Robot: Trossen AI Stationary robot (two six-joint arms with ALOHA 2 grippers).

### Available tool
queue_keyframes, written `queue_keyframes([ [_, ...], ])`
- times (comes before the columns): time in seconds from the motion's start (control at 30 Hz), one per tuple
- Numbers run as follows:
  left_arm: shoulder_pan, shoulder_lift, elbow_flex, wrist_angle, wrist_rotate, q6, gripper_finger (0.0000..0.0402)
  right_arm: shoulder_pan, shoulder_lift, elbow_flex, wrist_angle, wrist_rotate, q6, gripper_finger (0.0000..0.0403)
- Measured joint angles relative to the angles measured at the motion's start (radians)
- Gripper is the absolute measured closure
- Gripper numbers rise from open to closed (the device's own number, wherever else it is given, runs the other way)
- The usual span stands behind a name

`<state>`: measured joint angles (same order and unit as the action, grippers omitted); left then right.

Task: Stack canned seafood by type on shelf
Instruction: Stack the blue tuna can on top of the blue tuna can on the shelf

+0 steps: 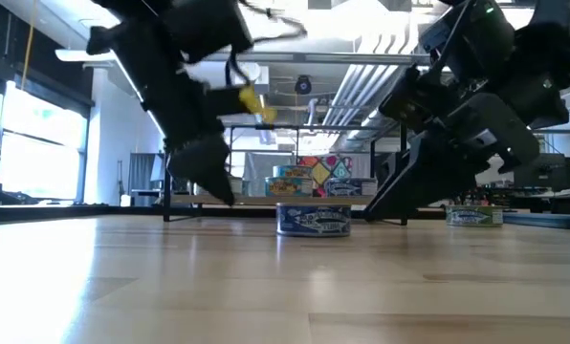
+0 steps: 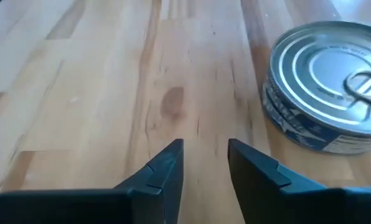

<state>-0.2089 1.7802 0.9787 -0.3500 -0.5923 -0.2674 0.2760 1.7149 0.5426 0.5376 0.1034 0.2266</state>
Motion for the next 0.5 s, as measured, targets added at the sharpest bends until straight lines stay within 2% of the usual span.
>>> queue_keyframes([
  [0.27, -0.043, 0.012, 0.000, 0.320, 0.109, 0.296, 0.0304, 0.014, -0.021, 0.000, 0.021, 0.045, -0.022, 0.0284],
  [0.43, -0.018, 0.015, 0.000, 0.401, 0.254, 0.486, 0.0293, 0.013, -0.041, 0.000, 0.017, 0.052, -0.047, 0.0284],
  [0.5, -0.005, 0.031, 0.001, 0.414, 0.282, 0.532, 0.0286, 0.013, -0.041, 0.000, 0.015, 0.052, -0.049, 0.0284],
])
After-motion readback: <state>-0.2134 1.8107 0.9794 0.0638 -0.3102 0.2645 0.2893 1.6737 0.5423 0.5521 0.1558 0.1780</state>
